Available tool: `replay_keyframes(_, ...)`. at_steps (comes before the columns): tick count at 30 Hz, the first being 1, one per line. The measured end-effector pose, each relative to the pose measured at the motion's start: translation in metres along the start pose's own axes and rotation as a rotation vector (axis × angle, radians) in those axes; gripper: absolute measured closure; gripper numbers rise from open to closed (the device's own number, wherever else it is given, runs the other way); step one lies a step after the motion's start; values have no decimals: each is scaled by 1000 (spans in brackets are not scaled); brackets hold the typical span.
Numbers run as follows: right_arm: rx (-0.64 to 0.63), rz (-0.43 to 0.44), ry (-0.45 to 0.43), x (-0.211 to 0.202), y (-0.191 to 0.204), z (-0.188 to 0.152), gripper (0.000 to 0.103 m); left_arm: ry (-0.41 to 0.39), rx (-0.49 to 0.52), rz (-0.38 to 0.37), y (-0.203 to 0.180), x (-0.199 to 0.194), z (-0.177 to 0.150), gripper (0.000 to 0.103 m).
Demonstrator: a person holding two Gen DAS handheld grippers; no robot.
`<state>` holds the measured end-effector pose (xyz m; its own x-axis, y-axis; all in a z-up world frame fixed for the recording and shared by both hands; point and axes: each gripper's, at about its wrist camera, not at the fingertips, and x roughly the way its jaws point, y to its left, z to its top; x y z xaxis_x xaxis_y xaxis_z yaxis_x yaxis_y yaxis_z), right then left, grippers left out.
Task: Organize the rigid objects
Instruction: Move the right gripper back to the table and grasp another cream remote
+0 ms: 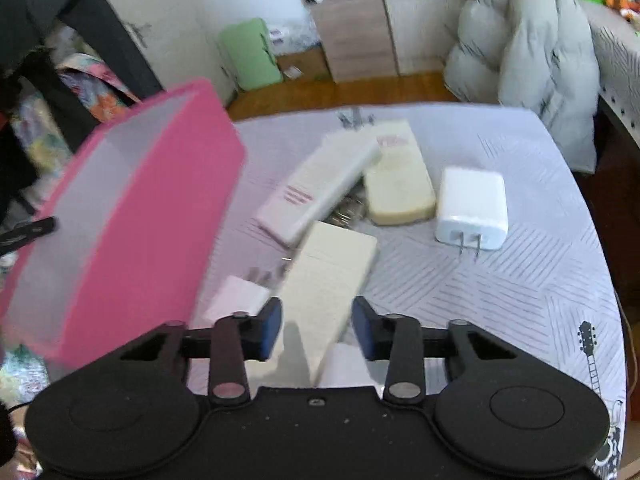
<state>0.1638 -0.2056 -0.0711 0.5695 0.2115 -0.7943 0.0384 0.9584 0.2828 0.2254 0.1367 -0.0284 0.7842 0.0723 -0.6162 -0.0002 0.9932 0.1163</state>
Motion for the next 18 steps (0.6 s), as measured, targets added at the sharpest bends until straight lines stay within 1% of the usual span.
replay_keyframes(2,3,-27,23,11,2,3,60,-3,-4,-3,2,0,-1,96)
replay_keyframes(3,17,-21,32,13,3,3,59,-3,-5,-4,2,-1,-1,96)
replay_keyframes(5,53,7,42,18,2,5,56,-5,-2,-3,2,-1,-1,96)
replay_keyframes(6,66,15,45,21,2,6,51,-6,-3,-3,2,0,-1,96)
replay_keyframes(7,71,17,44,24,2,7,48,-6,-4,-4,2,0,-1,96)
replay_keyframes(9,72,11,39,30,3,10,48,-6,-3,-2,3,0,-1,96)
replay_keyframes(13,76,6,53,42,4,20,38,-6,-8,-5,2,0,-1,96)
replay_keyframes(15,40,-19,52,46,9,22,37,-7,-12,-8,3,0,0,96)
replay_keyframes(18,-38,-65,46,52,21,23,31,-8,-12,-9,3,0,0,96)
